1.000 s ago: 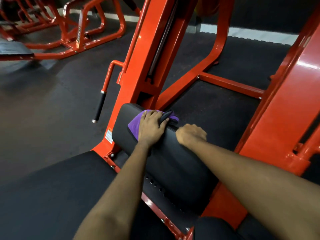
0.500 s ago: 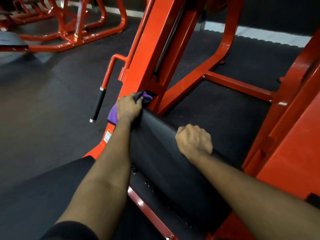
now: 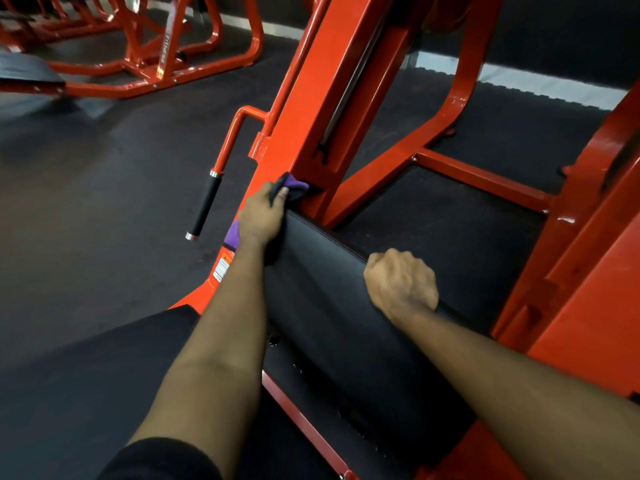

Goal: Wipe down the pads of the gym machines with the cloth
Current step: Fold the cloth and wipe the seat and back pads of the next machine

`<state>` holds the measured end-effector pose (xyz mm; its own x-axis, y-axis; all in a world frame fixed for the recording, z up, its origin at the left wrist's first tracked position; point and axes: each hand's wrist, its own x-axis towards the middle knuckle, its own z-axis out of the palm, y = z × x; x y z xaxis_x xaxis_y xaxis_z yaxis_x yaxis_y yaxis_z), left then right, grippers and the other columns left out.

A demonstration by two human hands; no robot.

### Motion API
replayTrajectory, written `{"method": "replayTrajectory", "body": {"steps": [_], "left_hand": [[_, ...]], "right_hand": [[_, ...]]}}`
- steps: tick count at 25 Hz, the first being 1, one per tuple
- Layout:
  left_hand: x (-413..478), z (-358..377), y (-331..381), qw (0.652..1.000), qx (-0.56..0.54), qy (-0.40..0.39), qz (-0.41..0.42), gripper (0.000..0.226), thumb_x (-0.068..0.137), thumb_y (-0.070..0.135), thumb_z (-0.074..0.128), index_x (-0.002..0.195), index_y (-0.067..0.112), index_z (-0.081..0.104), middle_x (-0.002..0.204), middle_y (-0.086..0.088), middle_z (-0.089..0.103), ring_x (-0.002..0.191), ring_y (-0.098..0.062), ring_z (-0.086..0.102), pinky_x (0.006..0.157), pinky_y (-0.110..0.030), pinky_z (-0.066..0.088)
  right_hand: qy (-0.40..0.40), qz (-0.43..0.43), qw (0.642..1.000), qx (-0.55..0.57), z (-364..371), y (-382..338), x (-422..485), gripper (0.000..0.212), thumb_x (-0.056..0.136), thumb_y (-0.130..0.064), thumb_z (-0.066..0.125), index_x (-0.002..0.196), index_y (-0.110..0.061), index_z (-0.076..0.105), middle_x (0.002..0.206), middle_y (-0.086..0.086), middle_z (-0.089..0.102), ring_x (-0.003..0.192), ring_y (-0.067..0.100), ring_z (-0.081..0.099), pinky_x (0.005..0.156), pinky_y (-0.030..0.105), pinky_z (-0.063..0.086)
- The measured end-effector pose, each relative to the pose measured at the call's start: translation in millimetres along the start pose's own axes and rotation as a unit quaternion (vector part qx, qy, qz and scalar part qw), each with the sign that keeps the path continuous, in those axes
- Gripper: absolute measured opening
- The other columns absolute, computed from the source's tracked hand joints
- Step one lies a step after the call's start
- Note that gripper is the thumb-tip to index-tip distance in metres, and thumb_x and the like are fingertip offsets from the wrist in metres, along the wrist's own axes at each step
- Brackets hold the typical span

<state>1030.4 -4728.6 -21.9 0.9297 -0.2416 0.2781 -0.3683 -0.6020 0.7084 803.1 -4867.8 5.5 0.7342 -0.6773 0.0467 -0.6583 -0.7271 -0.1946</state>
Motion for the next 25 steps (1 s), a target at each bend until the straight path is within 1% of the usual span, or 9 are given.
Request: {"method": "replayTrajectory", "body": {"steps": [2,4,8,11,14,17,20,22,25], "left_hand": [[1.4,-6.1,-16.9,0.99,-0.118,0.007,-0.081,0.034,0.102,0.042,0.049,0.124,0.019,0.062,0.124,-0.01,0.066,0.12,-0.026,0.058,0.094,-0.033,0.04],[-4.2,-8.3,-33.0,0.983,-0.152,0.014,-0.106,0.037,0.103,0.043,0.047,0.13,0.02,0.058,0.132,-0.009,0.063,0.126,-0.027,0.054,0.099,-0.032,0.038],[-17.7,-5.4,-34.8,0.982,-0.143,0.049,-0.115,0.035,0.103,0.046,0.044,0.126,0.023,0.057,0.128,-0.012,0.064,0.122,-0.034,0.053,0.092,-0.034,0.036],[-28.4,-4.1,-35.5,0.977,-0.147,0.073,-0.132,0.039,0.104,0.044,0.044,0.133,0.019,0.054,0.131,-0.018,0.061,0.124,-0.036,0.052,0.094,-0.033,0.037],[-51.9,-1.8,-57.5,0.969,-0.129,0.104,-0.182,0.043,0.103,0.044,0.044,0.136,0.017,0.053,0.13,-0.023,0.061,0.122,-0.039,0.054,0.099,-0.039,0.041],[-75.7,0.7,-82.1,0.963,-0.122,0.118,-0.21,0.035,0.103,0.042,0.044,0.126,0.018,0.055,0.118,-0.023,0.064,0.112,-0.04,0.057,0.093,-0.04,0.043],[-79.5,1.5,-79.3,0.963,-0.095,0.111,-0.226,0.036,0.103,0.041,0.043,0.128,0.016,0.052,0.118,-0.026,0.063,0.112,-0.044,0.057,0.094,-0.045,0.043],[-69.1,0.4,-66.9,0.97,-0.026,0.127,-0.207,0.041,0.103,0.038,0.044,0.133,0.01,0.049,0.123,-0.029,0.061,0.115,-0.046,0.055,0.096,-0.049,0.042],[-37.3,-2.8,-38.2,0.985,0.001,0.141,-0.1,0.045,0.102,0.038,0.043,0.131,0.004,0.049,0.118,-0.027,0.061,0.111,-0.045,0.055,0.096,-0.052,0.042]], "right_hand": [[0.003,0.001,1.0,0.002,0.9,-0.9,0.1,0.059,0.102,-0.034,0.025,0.061,-0.012,0.061,0.056,0.005,0.06,0.051,0.021,0.06,0.049,0.03,0.049],[0.007,0.001,1.0,0.002,0.2,-0.8,-0.5,0.059,0.102,-0.034,0.025,0.06,-0.013,0.06,0.055,0.005,0.059,0.051,0.02,0.06,0.049,0.03,0.049],[0.013,-0.006,1.0,0.002,-1.7,-1.2,-2.2,0.058,0.103,-0.034,0.026,0.059,-0.013,0.058,0.053,0.003,0.056,0.047,0.018,0.055,0.044,0.027,0.039],[0.013,-0.01,1.0,-0.002,-2.4,0.1,-1.9,0.057,0.103,-0.035,0.027,0.058,-0.013,0.055,0.052,0.003,0.053,0.045,0.016,0.05,0.041,0.025,0.03],[0.017,-0.009,1.0,-0.007,-0.7,0.1,-2.2,0.058,0.104,-0.035,0.026,0.058,-0.013,0.053,0.052,0.003,0.052,0.045,0.016,0.049,0.041,0.026,0.03],[0.022,-0.01,1.0,-0.007,0.0,-0.1,-1.6,0.058,0.104,-0.034,0.027,0.056,-0.013,0.052,0.05,0.003,0.05,0.043,0.016,0.047,0.04,0.026,0.029],[0.023,-0.006,1.0,-0.001,0.7,-0.6,-2.9,0.058,0.103,-0.034,0.027,0.055,-0.014,0.053,0.05,0.003,0.052,0.043,0.017,0.05,0.041,0.025,0.033],[0.021,-0.003,1.0,-0.002,0.4,-1.3,-2.7,0.059,0.103,-0.035,0.027,0.056,-0.013,0.055,0.05,0.004,0.054,0.045,0.018,0.053,0.041,0.025,0.036],[0.02,-0.006,1.0,-0.003,0.7,-2.2,-2.5,0.059,0.103,-0.035,0.027,0.056,-0.013,0.056,0.05,0.003,0.055,0.045,0.018,0.055,0.041,0.025,0.038]]}}
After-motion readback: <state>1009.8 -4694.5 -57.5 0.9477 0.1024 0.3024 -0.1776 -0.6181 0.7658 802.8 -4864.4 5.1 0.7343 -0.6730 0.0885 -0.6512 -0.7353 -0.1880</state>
